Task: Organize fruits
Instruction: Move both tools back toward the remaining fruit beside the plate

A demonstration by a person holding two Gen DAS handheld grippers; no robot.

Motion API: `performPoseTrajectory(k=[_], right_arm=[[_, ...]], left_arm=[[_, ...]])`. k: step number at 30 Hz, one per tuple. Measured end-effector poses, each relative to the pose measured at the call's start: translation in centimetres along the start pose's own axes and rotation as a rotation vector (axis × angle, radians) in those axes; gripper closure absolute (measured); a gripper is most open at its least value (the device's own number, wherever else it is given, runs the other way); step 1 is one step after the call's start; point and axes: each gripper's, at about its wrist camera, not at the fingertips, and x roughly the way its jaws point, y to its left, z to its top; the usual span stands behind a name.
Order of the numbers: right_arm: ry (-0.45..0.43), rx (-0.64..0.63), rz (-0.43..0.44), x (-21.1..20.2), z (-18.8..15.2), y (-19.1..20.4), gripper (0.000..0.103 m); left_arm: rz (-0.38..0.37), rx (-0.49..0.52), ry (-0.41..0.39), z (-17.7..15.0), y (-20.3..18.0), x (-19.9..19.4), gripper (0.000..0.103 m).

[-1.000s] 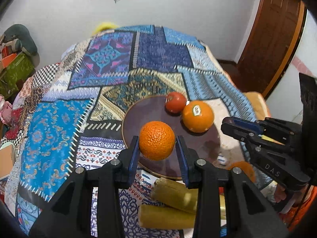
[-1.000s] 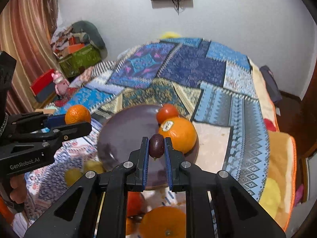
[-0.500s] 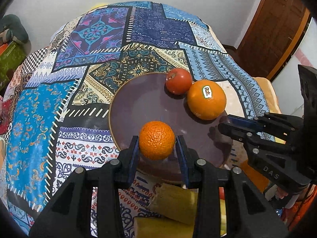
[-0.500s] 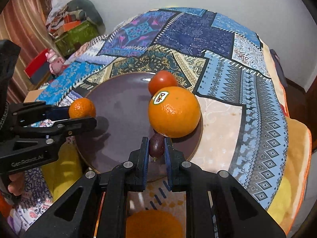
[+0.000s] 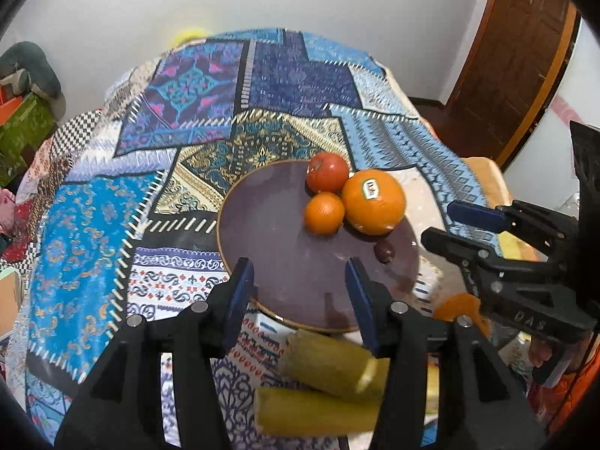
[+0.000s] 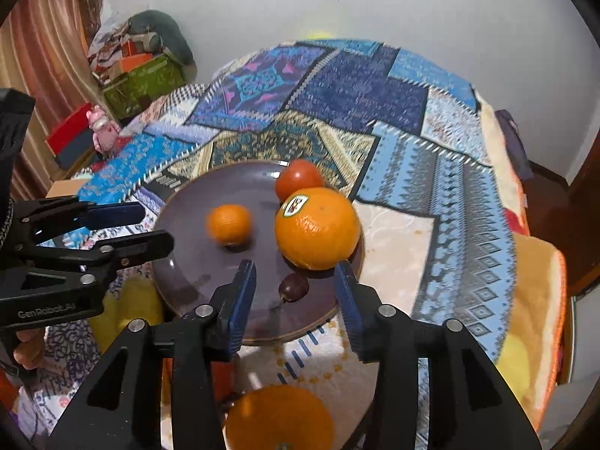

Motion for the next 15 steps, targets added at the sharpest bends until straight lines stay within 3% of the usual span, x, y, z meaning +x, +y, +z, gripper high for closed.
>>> performPoseTrajectory(k=[8,15], right_arm=[[-0.077,0.021,-0.031,-4.2,-1.1,-0.5,0.051],[-0.075,0.043,-0.048,-5.5,-3.8,-0.6,0.039]], left_arm=[[0.012,-0.014,-0.043,-1.6,-0.5,-4.0,0.035],[0.001,-0.051,-0.007,-3.8,-1.0,-4.4,0.033]])
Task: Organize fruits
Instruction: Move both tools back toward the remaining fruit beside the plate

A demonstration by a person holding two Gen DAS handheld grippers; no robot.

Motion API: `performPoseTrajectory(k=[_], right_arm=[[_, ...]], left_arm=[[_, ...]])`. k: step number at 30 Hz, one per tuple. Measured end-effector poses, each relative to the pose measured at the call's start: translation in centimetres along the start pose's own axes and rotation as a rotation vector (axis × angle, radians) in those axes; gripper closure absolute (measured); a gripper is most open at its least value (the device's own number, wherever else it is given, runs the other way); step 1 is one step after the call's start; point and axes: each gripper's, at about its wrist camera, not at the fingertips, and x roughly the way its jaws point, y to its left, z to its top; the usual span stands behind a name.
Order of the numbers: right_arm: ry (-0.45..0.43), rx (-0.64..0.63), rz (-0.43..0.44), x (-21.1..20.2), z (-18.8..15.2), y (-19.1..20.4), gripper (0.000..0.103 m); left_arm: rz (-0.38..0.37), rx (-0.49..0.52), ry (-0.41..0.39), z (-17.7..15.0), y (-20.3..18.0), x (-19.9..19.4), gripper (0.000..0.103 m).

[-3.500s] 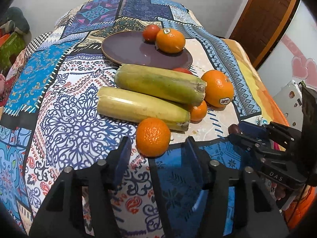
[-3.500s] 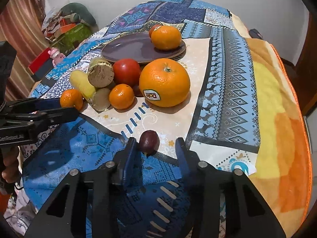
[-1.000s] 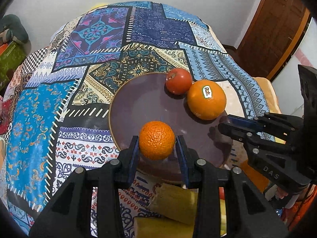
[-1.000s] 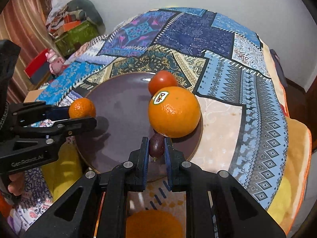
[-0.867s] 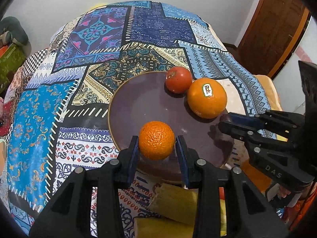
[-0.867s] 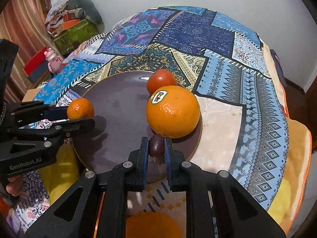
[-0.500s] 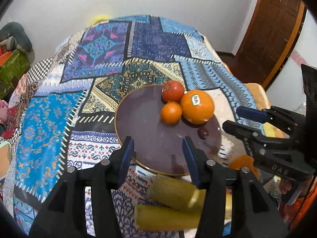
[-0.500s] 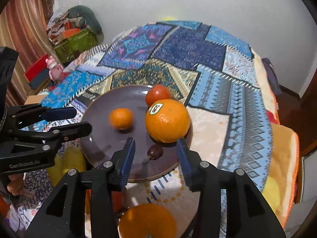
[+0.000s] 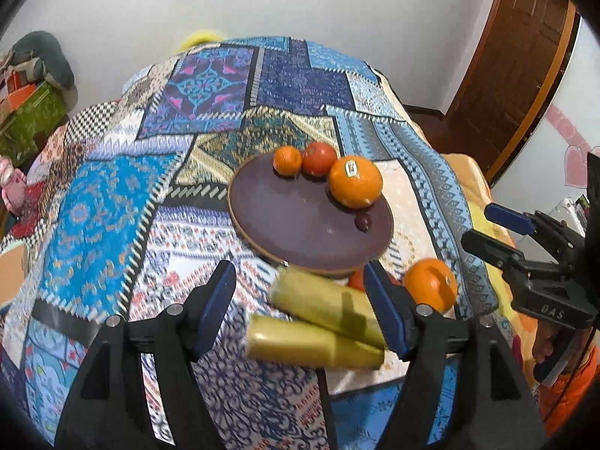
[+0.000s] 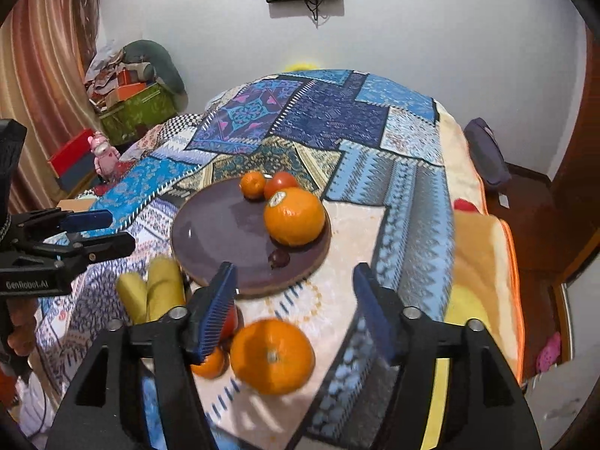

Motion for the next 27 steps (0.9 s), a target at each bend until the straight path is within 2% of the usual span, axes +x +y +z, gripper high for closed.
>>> performPoseTrajectory(k=[5,7,11,14,18,25,27], right_arm=[[0.040,0.023,0.015,0.1,-1.9,-0.3,0.037],[0.059,0.034,0.025,0.4,-2.6,-0.4,0.036],[0.104,0.040,0.038,1.5,-3.9,-0.4,0.036],[0.125,0.037,0.056,2.1,-4.4,-0.1,0.036],[0.145,0.025,0.067,3.1,-5.0,0.3,0.036],[0.151,0.037,0.087,3.8,-5.5,0.4,0.035],[0.152,0.043,0.088,4.0,-5.6,0.5,0.035]], left_arm=[[0.015,0.013,0.026,-1.4,-1.5,0.9,0.032],[0.005,0.019,0.040,-1.6,-2.4,1.4,0.029],[-0.012,0.020,0.056,-1.9,-4.0,2.2,0.019],[-0.038,0.042,0.070,-2.1,-5.2,2.7,0.006],[-0.001,0.076,0.085,-2.6,-6.0,3.6,0.006],[0.043,0.029,0.093,-2.7,-5.1,5.2,0.006],[0.051,0.038,0.088,-2.8,-5.1,5.3,0.011]])
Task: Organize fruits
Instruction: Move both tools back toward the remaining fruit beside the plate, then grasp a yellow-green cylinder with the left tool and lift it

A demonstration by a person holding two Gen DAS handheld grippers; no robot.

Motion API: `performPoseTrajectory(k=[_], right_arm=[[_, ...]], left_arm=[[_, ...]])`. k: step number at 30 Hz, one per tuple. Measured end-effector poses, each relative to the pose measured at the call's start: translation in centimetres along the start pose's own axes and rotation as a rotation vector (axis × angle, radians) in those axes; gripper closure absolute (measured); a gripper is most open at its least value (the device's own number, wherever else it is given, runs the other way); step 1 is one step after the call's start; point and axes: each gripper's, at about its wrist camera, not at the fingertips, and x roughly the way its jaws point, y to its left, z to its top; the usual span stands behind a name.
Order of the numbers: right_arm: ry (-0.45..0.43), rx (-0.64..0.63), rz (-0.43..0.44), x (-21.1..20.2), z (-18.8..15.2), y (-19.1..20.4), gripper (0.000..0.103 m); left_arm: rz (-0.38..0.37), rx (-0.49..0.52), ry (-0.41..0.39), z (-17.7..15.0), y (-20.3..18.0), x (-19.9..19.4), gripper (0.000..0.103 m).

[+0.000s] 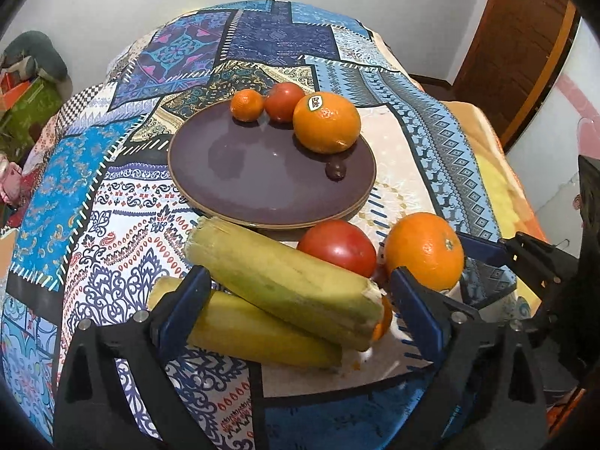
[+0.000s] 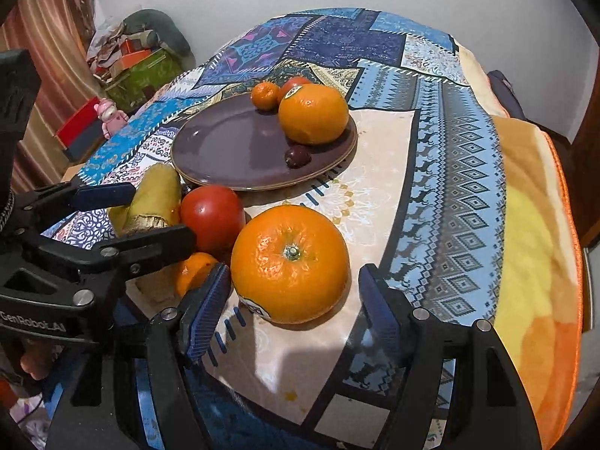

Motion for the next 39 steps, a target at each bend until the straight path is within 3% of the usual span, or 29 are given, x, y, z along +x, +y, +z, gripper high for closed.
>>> performPoseTrajectory(k=[2,9,17,21,28,31,35,36,39], right_arm=[[0.002,0.005,0.005,0.2,0.0,0.1,0.037],[0.000,0.029,0.029,-0.1,-0.2,-0.3,0.040],[-0.012,0.047,0.021,-1.1,-0.3,-0.4,0.040],[-0.027,0.054,0.021,-1.8,-0.2,-0.4,0.041],[-0.043,0.060,0.020,-2.4,0.0,-0.2,0.041],[-0.042,0.060,0.018,-2.3,0.1,-0.2,0.041],[-0.042,0.055,0.018,-2.3,0.2,-0.1,0.041],[-0.042,0.053,0.019,-2.3,0.2,0.0,0.041],[-0.047,0.049,0.018,-2.4,0.4,0.1,0.041]], left_arm=[[0.030,0.005,-0.009,-0.1,0.0,-0.1,0.019],[-0.046,-0.021,-0.013,-0.5,2.4,-1.7,0.037],[-0.020,-0.084,-0.024,-2.2,6.0,-4.0,0.038],[0.034,-0.103,0.008,-3.4,7.6,-3.8,0.048],[0.039,-0.119,0.030,-3.5,9.1,-4.1,0.048],[-0.011,-0.101,0.018,-3.0,8.4,-4.8,0.048],[-0.043,-0.085,-0.030,-2.0,7.4,-5.9,0.040],[-0.043,-0.079,-0.041,-1.6,7.1,-6.0,0.035],[-0.023,-0.073,-0.048,-0.4,6.5,-5.6,0.032]])
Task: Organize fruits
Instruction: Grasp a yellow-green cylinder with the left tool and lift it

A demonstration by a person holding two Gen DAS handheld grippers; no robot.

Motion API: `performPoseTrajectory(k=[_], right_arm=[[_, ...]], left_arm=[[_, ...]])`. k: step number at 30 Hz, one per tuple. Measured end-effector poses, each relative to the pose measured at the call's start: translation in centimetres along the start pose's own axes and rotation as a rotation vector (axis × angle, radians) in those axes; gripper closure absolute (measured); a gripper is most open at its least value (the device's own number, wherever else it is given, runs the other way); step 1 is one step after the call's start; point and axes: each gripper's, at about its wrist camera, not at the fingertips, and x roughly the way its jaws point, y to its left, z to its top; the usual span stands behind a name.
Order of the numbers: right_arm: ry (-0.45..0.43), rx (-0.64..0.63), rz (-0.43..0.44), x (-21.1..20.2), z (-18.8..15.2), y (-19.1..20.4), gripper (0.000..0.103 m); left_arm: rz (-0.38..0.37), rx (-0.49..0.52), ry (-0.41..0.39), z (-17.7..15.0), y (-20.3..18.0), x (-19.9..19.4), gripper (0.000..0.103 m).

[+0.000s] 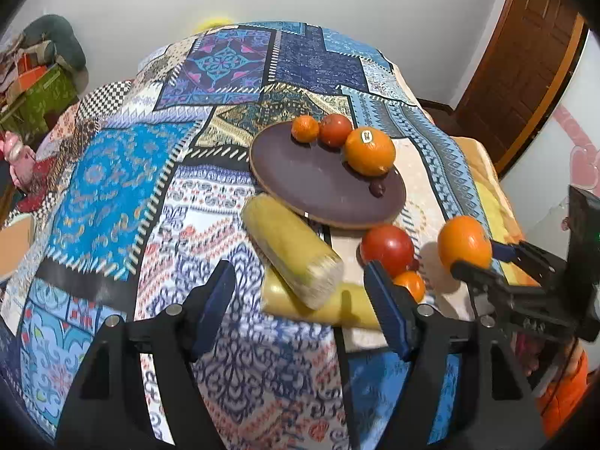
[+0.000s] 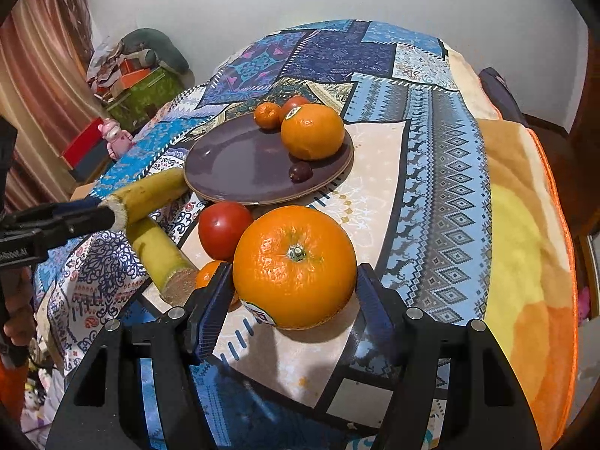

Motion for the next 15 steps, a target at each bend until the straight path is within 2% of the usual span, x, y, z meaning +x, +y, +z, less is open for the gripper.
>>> performPoseTrajectory(k=[6,8,15], right_arm=[[-0.010,0.008,0.003,0.0,0.2,-0.1,0.041],[-0.012,0.007,0.001,-0.1,0.2,-0.1,0.041],[-0.016,0.019,0.001,-0.2,0.1,-0.7,0.041]], left_arm=[[0.048,-0.037,0.080,2.0,-0.1,4.7,0.032],[0.040,-0.060,0.102,2.3,0.1,5.7,0.032],[0.030,-0.028,0.110,0.9,-0.3,5.6,0.032]])
